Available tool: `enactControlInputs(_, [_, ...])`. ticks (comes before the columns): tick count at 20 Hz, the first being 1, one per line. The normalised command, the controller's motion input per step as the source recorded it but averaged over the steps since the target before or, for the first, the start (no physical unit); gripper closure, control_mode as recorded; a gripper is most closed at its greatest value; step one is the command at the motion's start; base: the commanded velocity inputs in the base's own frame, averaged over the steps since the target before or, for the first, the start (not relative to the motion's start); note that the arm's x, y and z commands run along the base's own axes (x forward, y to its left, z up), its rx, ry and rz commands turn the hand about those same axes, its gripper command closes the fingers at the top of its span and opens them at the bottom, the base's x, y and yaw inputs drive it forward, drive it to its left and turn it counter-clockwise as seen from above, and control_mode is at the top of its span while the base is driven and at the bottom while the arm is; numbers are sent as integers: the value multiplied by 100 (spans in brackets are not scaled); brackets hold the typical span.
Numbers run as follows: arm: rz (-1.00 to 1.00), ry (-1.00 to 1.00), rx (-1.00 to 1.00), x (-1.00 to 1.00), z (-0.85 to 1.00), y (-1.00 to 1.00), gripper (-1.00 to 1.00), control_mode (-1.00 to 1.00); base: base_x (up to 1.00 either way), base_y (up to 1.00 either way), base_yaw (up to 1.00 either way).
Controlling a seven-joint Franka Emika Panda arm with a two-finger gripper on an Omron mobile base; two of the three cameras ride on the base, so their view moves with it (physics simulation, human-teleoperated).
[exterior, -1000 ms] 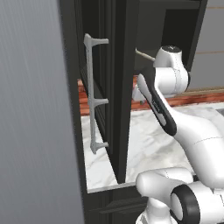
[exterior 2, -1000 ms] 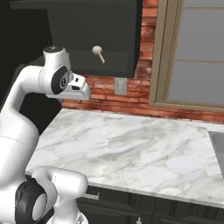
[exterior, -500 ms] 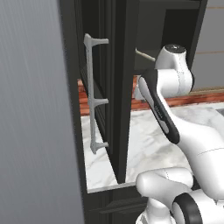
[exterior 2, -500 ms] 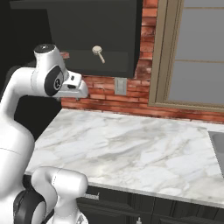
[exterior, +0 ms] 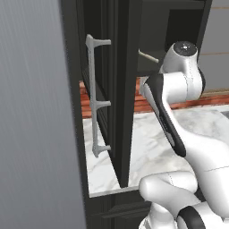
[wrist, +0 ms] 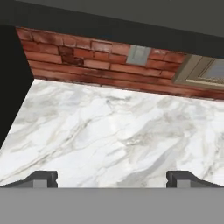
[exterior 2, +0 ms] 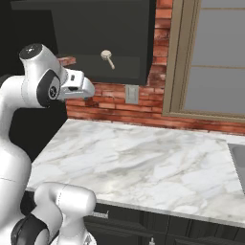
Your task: Locate and retrieve the bar soap and dish brush from the cabinet. Place them next to the sink.
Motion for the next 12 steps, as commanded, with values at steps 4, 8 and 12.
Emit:
enactControlInputs(4, [0,-18,-5,-13,29,-16,-100,-100,0,0,0])
enactControlInputs(8, [0,-14,1,-3,22,-27,-100,-100,0,0,0])
enactControlInputs(12, [0,-3,6,1,36,-30,-100,-100,0,0,0])
